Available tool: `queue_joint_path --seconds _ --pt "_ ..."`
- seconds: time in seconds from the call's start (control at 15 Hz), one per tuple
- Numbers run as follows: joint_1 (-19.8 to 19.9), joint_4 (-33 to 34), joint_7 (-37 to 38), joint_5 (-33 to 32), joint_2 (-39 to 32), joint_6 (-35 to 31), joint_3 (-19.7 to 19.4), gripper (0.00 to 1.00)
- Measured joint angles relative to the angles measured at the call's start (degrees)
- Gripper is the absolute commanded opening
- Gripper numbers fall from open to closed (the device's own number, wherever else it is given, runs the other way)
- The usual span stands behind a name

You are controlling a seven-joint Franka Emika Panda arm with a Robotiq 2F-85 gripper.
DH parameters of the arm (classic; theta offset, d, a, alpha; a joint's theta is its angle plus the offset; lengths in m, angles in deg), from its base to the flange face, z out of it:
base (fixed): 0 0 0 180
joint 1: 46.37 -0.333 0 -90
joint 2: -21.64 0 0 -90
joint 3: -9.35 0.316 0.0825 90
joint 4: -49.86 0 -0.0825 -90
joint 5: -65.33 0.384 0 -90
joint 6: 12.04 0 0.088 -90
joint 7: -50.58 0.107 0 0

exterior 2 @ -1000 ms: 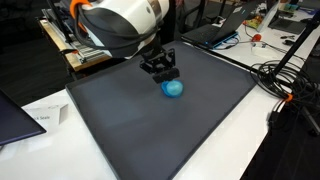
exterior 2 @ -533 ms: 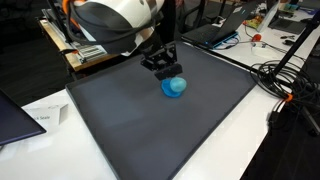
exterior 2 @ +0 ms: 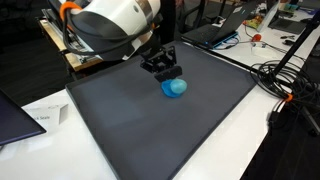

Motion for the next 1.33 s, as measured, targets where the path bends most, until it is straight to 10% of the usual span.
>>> queue_joint_path --seconds 1.33 --pt "0.2 6.6 -0.3 0.0 -7.5 0.0 3.3 0.22"
